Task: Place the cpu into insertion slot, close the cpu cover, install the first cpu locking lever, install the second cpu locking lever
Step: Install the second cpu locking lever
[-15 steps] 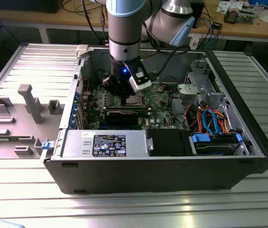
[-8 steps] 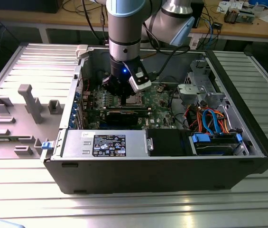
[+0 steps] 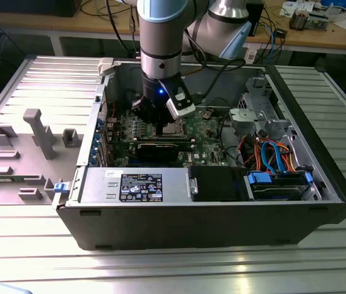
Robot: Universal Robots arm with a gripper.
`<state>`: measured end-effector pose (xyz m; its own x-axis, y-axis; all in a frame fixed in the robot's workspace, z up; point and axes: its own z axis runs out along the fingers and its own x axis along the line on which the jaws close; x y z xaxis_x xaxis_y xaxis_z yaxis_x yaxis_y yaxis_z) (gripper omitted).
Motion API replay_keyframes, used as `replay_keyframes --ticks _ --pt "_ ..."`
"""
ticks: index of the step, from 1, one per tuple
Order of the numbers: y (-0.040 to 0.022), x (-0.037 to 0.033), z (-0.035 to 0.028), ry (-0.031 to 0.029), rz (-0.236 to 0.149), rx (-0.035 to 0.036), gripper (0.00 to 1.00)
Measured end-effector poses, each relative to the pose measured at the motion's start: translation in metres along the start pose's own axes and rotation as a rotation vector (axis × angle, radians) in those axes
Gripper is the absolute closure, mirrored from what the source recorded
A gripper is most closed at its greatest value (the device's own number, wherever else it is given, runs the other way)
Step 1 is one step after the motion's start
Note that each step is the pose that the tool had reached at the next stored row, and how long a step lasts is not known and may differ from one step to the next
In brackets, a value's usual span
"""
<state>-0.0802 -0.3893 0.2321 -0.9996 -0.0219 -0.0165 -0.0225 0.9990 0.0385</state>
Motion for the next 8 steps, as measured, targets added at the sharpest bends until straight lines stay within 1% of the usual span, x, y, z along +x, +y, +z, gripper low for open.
replay_keyframes --ticks 1,2,3,5,8 --pt "-0.0013 0.0000 0.0000 0.0021 0.000 -0.0129 0.89" --pt "-0.0033 0.0001 0.0000 0.0055 0.001 -0.0290 0.89" --pt "-0.0047 0.0001 0.0001 0.0073 0.001 -0.0365 0.89" --pt "-0.0078 0.0002 0.0006 0.0097 0.001 -0.0451 0.89" --pt "-0.0117 0.0003 0.0011 0.0111 0.001 -0.0493 0.89"
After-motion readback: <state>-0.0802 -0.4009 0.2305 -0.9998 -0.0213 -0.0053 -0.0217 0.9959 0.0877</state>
